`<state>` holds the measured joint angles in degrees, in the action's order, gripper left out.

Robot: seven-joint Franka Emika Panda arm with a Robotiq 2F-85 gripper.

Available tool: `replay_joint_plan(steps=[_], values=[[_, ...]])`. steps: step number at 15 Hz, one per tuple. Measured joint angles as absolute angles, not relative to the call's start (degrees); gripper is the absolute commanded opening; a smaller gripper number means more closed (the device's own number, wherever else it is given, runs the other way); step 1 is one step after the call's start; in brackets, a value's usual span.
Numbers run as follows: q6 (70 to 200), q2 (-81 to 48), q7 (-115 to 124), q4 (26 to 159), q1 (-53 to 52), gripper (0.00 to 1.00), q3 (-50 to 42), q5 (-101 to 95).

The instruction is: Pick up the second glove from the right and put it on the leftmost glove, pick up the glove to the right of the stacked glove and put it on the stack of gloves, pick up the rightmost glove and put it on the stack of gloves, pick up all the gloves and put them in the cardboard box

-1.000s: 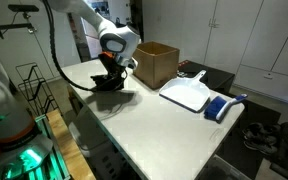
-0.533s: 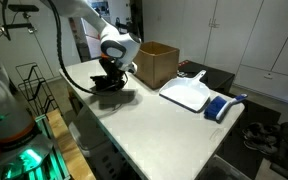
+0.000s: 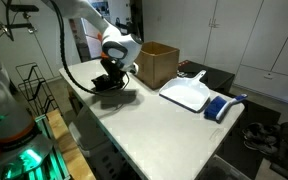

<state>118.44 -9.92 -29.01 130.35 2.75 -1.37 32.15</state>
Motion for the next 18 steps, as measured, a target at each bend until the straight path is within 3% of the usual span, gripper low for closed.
replay_joint_plan(steps=[4,14,15,18], values=[[118.02,-9.94,-31.87,129.36,2.77,0.04,-0.53,32.87],[116.75,-3.5,-37.01,127.77,2.66,0.06,0.68,34.08],[116.75,-2.12,-36.99,127.78,2.66,0.24,0.68,34.12],[116.72,0.78,-36.92,127.86,2.66,0.24,0.68,34.12]])
